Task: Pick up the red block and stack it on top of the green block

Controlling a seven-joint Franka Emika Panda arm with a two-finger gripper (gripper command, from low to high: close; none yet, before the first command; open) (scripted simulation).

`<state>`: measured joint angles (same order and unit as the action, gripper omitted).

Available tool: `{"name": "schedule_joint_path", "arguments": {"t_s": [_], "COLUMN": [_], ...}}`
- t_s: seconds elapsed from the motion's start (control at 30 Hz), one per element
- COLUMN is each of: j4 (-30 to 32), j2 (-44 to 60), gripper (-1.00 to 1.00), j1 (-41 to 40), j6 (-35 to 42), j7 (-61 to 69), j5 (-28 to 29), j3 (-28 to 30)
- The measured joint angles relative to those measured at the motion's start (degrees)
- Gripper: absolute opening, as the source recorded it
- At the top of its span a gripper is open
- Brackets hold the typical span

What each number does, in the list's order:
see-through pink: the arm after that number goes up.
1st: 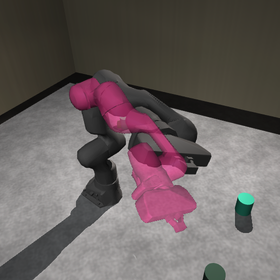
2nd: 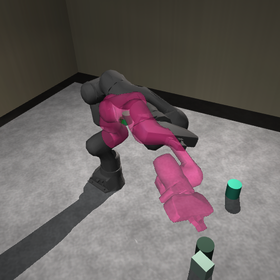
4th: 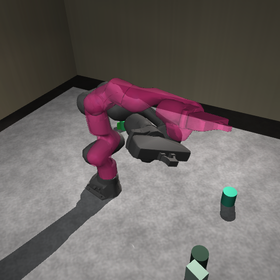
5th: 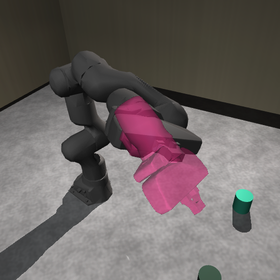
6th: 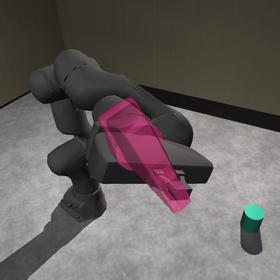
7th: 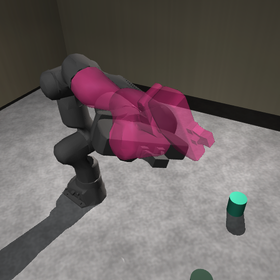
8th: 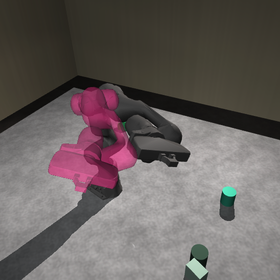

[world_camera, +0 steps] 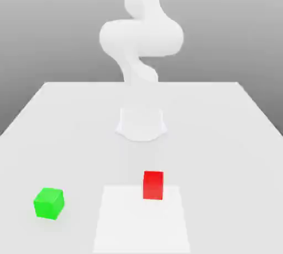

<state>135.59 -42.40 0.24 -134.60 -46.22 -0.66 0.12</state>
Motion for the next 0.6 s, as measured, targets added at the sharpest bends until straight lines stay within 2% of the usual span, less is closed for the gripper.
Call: {"name": "schedule_joint_path", "arguments": {"t_s": [0.47,0.6], "j4": [26.18,31.88], "j2": [24.2,37.39], "gripper": [0.0,0.0], "j1": [1.44,1.47], "j6": [-19.47,-29.58], "j7": [-4.33,-7.26], "j5": [-2.16,-0.5], "j3": [-2.64,-3.68]}}
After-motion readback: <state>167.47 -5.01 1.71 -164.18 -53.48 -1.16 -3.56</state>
